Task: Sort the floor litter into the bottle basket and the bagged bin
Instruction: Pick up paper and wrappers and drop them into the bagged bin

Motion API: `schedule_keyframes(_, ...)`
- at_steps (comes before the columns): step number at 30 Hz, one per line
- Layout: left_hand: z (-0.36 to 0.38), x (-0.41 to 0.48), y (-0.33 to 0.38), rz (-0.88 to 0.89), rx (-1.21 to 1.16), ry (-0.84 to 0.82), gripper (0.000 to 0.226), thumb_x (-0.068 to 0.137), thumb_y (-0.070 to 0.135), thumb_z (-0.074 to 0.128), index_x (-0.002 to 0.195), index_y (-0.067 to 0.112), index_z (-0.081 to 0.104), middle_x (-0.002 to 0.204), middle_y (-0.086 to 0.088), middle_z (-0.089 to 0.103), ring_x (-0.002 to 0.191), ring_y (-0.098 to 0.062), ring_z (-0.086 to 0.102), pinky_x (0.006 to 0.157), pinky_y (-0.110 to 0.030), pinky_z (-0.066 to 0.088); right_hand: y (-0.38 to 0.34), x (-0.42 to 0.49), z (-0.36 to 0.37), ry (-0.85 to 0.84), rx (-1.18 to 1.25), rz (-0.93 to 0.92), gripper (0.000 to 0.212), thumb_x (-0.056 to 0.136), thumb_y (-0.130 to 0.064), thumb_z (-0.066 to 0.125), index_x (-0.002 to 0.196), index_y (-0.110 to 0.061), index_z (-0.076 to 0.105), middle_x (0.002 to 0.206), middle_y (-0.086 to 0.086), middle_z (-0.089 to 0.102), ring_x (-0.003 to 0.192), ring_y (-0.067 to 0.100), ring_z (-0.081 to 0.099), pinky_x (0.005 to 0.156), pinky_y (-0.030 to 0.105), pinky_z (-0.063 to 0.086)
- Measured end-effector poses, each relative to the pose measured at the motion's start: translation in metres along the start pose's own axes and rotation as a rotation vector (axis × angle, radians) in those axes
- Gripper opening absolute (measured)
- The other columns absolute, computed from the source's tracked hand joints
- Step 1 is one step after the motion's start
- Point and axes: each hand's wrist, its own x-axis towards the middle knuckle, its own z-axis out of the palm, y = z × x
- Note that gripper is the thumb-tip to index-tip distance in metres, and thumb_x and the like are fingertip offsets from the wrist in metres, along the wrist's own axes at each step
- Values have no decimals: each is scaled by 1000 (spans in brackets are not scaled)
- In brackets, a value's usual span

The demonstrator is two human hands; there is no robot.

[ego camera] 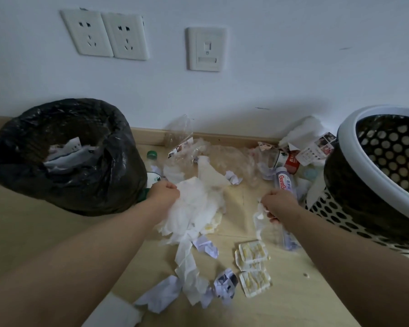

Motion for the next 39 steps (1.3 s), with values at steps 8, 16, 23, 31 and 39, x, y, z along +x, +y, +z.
schedule_keyframes(8,13,-27,31,-52,-197,-232,28,86,-6,42,67,12,52,65,-5,52,58,-19,46,54,-22,35,-6,-13,9,-127,-482,-349,78,79,-16,66,145,-29,27,147,6,32,131,30,38,106,44,38)
schedule_keyframes(16,28,-30,40,-50,-279,-240,27,86,2,43,69,19,55,76,-7,55,73,-24,52,62,-26,40,-21,-25,26,-408,-154,-323,31,83,-10,65,113,-9,64,113,12,64,104,25,60,93,38,50)
schedule_keyframes(23,26,-24,27,-50,-336,-99,23,92,0,41,102,20,46,101,-11,52,83,-25,53,58,-28,43,-30,-33,32,-584,307,-50,13,95,-25,53,105,-17,56,100,7,59,80,20,59,67,31,51)
schedule_keyframes(31,30,-35,21,-15,-370,-481,32,88,-17,45,99,11,54,82,-6,55,71,-16,55,65,-26,43,-20,-30,39,-500,139,-187,28,83,2,60,109,-9,59,98,10,62,93,24,60,87,39,51)
schedule_keyframes(39,16,-14,-13,368,647,-273,27,89,-3,45,104,14,60,114,-6,56,101,-23,55,80,-30,46,10,-10,13,-265,-554,-297,28,93,-11,47,116,1,57,110,15,61,96,23,54,80,31,41)
